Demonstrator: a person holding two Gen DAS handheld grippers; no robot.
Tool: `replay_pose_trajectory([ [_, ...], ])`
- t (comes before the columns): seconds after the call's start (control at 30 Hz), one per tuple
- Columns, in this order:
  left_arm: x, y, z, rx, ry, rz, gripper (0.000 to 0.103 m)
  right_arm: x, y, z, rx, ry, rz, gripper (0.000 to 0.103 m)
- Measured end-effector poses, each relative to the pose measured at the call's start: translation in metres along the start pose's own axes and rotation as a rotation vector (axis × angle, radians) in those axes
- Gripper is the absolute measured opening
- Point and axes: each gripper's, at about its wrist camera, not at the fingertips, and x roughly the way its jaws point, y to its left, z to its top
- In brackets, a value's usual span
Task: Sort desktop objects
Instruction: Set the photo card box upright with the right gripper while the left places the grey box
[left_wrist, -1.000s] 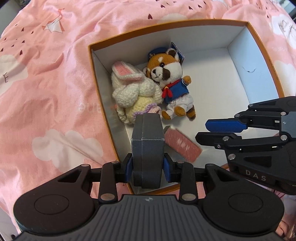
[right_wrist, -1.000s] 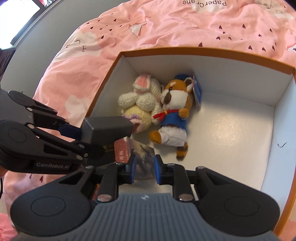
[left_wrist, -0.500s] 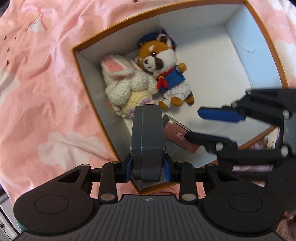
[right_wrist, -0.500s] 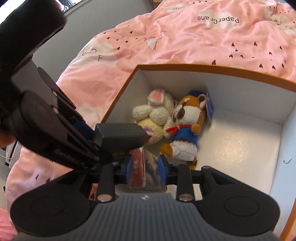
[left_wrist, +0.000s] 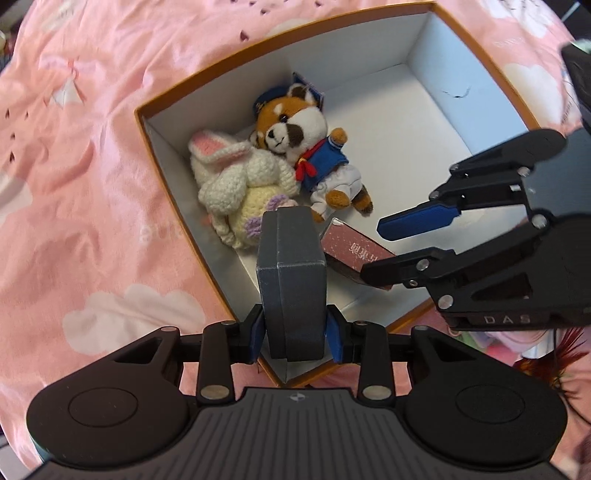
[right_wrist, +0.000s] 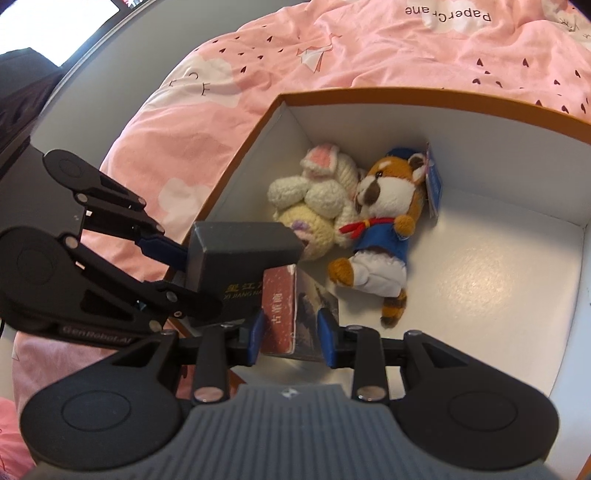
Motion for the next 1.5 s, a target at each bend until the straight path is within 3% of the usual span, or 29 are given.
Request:
replay_pose_trajectory([
  [0.33, 0.012, -0.032, -0.028, 0.139, -0.121, 0.153, 0.039, 0.002, 0.002, 0.002, 0.009, 0.01, -0.03, 0.036],
  [0.47, 0.009, -0.022, -0.025, 0.103, -0.107, 0.105, 0.041, 0.004, -0.001, 0.002, 0.036, 0.019, -0.002, 0.031],
  [0.7, -0.018, -0.018, -0.02, 0.101, -0.102, 0.044, 0.057, 0.004, -0.004, 0.003, 0.059, 0.023, -0.004, 0.035],
  [0.87, -0.031, -0.019, -0.007, 0.14, -0.127, 0.09, 0.059, 0.001, 0.0, 0.002, 0.047, 0.022, -0.022, 0.037],
  [1.07, -0.036, -0.019, 0.015, 0.239, -0.101, 0.088, 0.062, 0.0, 0.0, 0.002, 0.041, 0.033, -0.019, 0.037],
  [1.17, -0.025, -0.019, 0.027, 0.264, -0.048, 0.093, 0.063, 0.0, 0.0, 0.001, 0.037, 0.039, -0.013, 0.037],
  [1.33, -0.007, -0.006, 0.04, 0.185, 0.033, 0.005, 0.063, 0.0, 0.002, -0.002, 0.01, 0.061, -0.015, 0.037],
  [1.37, -0.005, -0.004, 0.04, 0.171, 0.04, -0.003, 0.058, 0.0, 0.003, -0.003, 0.006, 0.06, -0.017, 0.037],
  [1.4, -0.002, -0.003, 0.04, 0.155, 0.046, -0.007, 0.043, 0.0, 0.003, -0.003, 0.003, 0.058, -0.018, 0.037],
  [1.5, -0.002, 0.001, 0.037, 0.117, 0.032, -0.007, 0.041, 0.001, 0.002, -0.002, 0.013, 0.048, -0.021, 0.037],
])
